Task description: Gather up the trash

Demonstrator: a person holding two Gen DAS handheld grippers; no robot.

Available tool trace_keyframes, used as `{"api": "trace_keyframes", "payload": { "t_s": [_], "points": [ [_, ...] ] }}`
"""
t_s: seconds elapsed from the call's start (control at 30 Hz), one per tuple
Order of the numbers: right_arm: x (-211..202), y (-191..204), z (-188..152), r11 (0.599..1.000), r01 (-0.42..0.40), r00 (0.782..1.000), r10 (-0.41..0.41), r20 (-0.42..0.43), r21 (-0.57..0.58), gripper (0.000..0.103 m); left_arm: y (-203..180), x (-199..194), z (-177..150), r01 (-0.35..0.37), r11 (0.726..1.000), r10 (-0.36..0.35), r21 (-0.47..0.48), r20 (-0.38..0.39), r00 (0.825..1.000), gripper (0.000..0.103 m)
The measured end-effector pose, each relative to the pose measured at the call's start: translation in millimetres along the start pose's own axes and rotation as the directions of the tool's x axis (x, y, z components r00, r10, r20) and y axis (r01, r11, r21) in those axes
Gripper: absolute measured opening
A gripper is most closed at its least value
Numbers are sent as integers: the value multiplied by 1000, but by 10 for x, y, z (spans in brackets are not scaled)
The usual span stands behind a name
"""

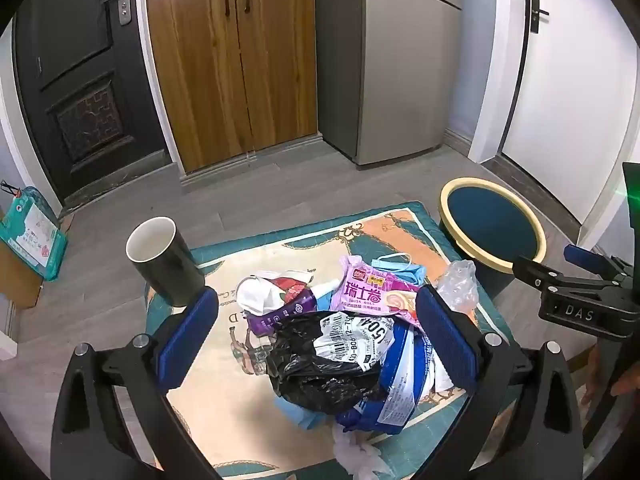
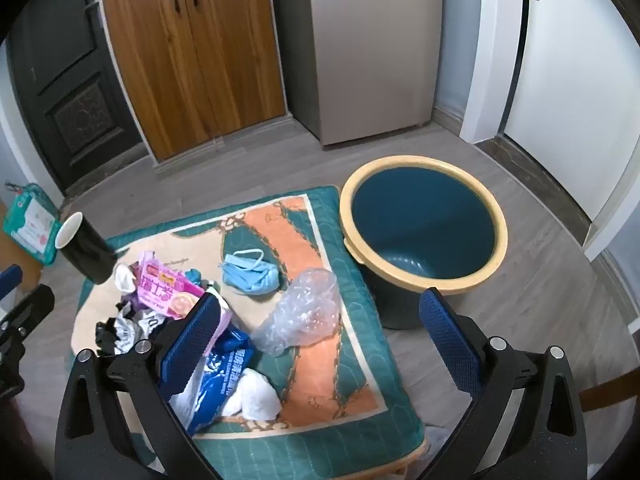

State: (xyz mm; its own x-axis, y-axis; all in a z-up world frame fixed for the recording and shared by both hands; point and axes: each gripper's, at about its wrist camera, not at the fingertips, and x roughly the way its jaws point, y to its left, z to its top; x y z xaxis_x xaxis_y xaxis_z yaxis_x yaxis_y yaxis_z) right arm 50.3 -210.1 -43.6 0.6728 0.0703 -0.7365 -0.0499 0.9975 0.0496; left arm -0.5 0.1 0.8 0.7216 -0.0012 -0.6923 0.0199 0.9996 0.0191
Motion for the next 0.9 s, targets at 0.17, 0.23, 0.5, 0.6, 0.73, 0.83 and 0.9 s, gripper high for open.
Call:
{"api": "trace_keyframes", "payload": {
  "t_s": [0.17, 0.23, 0.5, 0.6, 0.73, 0.83, 0.9],
  "points": [
    [-1, -7, -1, 1000, 3, 1000, -3, 8, 6, 99, -9, -2, -8, -3, 1000, 3, 11, 6, 1000, 97],
    [0, -8, -6, 1000, 3, 1000, -3, 10, 8, 99, -9, -6, -16, -1, 1000, 1, 15, 8, 1000, 97],
    [8, -25, -25, 1000, 4, 1000, -4, 3, 5, 99, 0, 17, -8, -13, 1000, 13, 1, -8, 1000, 97],
    [7, -52, -36, 1000, 3, 1000, -3, 3, 6, 99, -2, 18, -8, -12, 1000, 12, 2, -8, 1000, 97],
    [21, -24, 3, 1000, 0, 1000, 0, -1, 8, 99, 3, 14, -7, -11, 1000, 11, 2, -8, 1000, 97],
    [28, -26, 0, 1000, 1, 1000, -1, -5, 9, 99, 10, 10, -9, -10, 1000, 10, 1, -7, 1000, 97],
    [26, -35, -13, 1000, 1, 1000, -1, -6, 10, 99, 10, 10, -8, -11, 1000, 11, 2, -7, 1000, 97]
  ]
}}
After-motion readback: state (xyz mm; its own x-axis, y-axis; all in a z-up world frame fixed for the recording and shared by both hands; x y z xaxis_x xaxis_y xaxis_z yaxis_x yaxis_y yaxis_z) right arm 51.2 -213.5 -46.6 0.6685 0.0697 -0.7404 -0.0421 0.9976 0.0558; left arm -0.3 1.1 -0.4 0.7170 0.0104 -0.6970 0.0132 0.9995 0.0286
